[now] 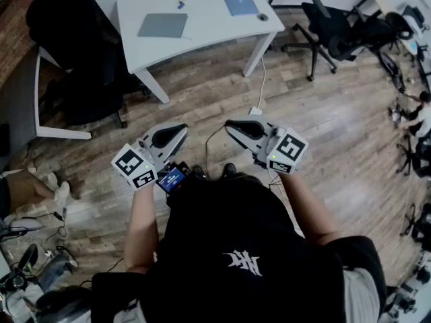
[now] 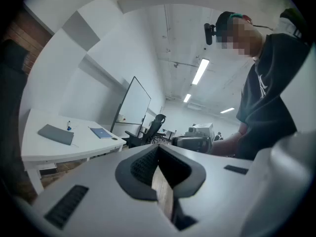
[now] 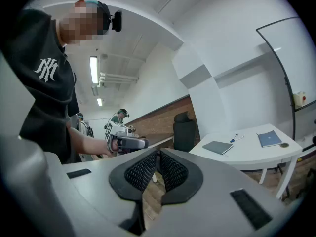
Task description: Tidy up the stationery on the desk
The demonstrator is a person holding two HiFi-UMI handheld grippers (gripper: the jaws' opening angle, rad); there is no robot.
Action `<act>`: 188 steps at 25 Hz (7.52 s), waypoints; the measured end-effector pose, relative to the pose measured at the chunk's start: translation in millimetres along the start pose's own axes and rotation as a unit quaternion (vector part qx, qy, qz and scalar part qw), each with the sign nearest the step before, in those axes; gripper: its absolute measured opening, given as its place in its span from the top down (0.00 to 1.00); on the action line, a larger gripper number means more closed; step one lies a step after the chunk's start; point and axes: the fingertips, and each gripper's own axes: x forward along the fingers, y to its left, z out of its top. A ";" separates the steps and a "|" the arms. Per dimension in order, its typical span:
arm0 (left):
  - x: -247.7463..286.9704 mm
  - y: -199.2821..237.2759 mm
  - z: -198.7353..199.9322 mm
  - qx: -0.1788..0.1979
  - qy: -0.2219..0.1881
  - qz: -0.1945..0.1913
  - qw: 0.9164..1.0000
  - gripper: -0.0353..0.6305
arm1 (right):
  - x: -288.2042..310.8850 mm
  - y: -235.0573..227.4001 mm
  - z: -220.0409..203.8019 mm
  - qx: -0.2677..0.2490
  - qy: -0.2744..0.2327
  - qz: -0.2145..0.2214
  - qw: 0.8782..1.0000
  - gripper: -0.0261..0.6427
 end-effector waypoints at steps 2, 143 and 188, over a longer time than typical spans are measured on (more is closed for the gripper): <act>0.4 -0.6 1.5 0.002 0.000 -0.004 1.000 0.94 | 0.3 0.0 1.1 -0.001 -0.001 -0.002 1.000 0.89; 450.3 512.7 0.4 -0.251 0.119 0.135 0.951 0.78 | 56.9 -722.7 -21.5 0.203 0.226 -0.067 0.950 0.68; 468.3 548.6 -60.9 -0.297 0.264 0.233 0.888 0.85 | 66.5 -755.8 -99.0 0.293 0.342 -0.113 0.886 0.82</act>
